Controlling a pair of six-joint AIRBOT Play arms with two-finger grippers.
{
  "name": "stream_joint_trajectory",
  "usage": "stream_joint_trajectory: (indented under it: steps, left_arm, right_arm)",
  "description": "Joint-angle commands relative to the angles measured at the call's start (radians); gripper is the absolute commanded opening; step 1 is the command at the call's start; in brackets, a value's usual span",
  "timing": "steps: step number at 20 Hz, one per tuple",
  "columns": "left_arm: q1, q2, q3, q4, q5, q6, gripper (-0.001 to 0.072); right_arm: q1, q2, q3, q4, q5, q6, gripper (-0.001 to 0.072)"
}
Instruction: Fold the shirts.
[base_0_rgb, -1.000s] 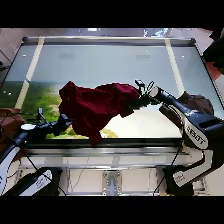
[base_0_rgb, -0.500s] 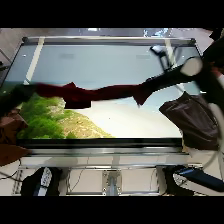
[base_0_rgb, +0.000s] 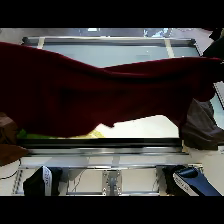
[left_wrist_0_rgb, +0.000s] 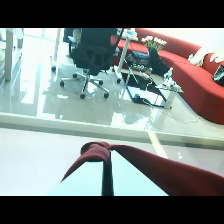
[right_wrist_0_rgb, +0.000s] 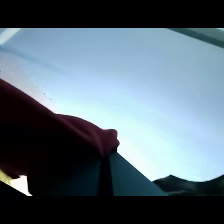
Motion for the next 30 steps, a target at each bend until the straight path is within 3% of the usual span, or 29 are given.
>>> stream_joint_trajectory:
  steps: [1, 3, 6, 8, 10, 12, 13, 14, 15, 16, 17, 19, 20, 22, 24, 26, 28, 30]
  left_arm:
    - [-0.043, -0.098, 0.039, 0.02, -0.023, -0.001, 0.0012]
    - [-0.169, -0.219, 0.039, 0.047, -0.021, 0.065, 0.0011]
    - [-0.461, -0.464, 0.039, 0.313, 0.068, 0.068, 0.0012]
    - [-0.594, -0.661, 0.039, 0.481, 0.259, 0.022, 0.0013]
    - [-0.647, -0.859, 0.041, 0.506, 0.475, -0.024, 0.0013]
    - [-0.67, -1.038, 0.072, 0.505, 0.584, -0.057, 0.0015]
    - [-0.674, -1.114, 0.104, 0.481, 0.602, -0.059, 0.0016]
    - [-0.676, -1.166, 0.138, 0.424, 0.607, -0.059, 0.0029]
    - [-0.673, -1.201, 0.179, 0.35, 0.613, -0.059, 0.0228]
    - [-0.663, -1.21, 0.219, 0.293, 0.615, -0.06, 0.0596]
    - [-0.645, -1.201, 0.256, 0.246, 0.607, -0.063, 0.0708]
    - [-0.573, -1.128, 0.314, 0.192, 0.531, -0.063, 0.0705]
    - [-0.524, -1.067, 0.317, 0.201, 0.474, -0.062, 0.0698]
    - [-0.397, -0.936, 0.311, 0.281, 0.292, -0.062, 0.0697]
    - [-0.259, -0.796, 0.232, 0.355, 0.158, -0.062, 0.0696]
    - [-0.141, -0.645, 0.031, 0.358, 0.131, -0.045, 0.0696]
    - [-0.036, -0.474, -0.276, 0.356, 0.158, -0.013, 0.0696]
    - [0.026, -0.347, -0.565, 0.317, 0.201, -0.014, 0.0697]
  right_arm:
    - [0.0, -0.096, -0.044, -0.057, 0.095, 0.005, 0.0009]
    - [0.0, -0.204, -0.151, -0.013, 0.087, 0.006, 0.0009]
    - [0.0, -0.383, -0.301, 0.012, -0.01, -0.007, 0.0009]
    - [0.0, -0.512, -0.361, 0.008, -0.158, -0.031, 0.0009]
    - [0.0, -0.665, -0.365, 0.017, -0.335, -0.032, 0.001]
    - [0.0, -0.79, -0.365, 0.028, -0.565, -0.021, 0.0014]
    - [0.0, -0.84, -0.365, 0.028, -0.716, 0.037, 0.0038]
    - [-0.001, -0.872, -0.364, 0.028, -0.86, 0.136, 0.0181]
    - [-0.001, -0.883, -0.359, 0.027, -0.971, 0.209, 0.0393]
    - [-0.003, -0.88, -0.34, 0.016, -1.053, 0.216, 0.0486]
    - [-0.014, -0.873, -0.293, -0.011, -1.056, 0.216, 0.0485]
    - [-0.071, -0.838, -0.144, -0.084, -0.894, 0.199, 0.0486]
    - [-0.117, -0.808, -0.057, -0.117, -0.742, 0.186, 0.0485]
    - [-0.229, -0.731, 0.057, -0.148, -0.469, 0.153, 0.0484]
    - [-0.345, -0.617, 0.058, -0.147, -0.306, 0.087, 0.048]
    - [-0.446, -0.488, -0.026, -0.131, -0.193, 0.031, 0.048]
    - [-0.534, -0.329, -0.241, -0.081, -0.138, -0.03, 0.0479]
    - [-0.608, -0.125, -0.612, 0.03, -0.274, -0.013, 0.048]
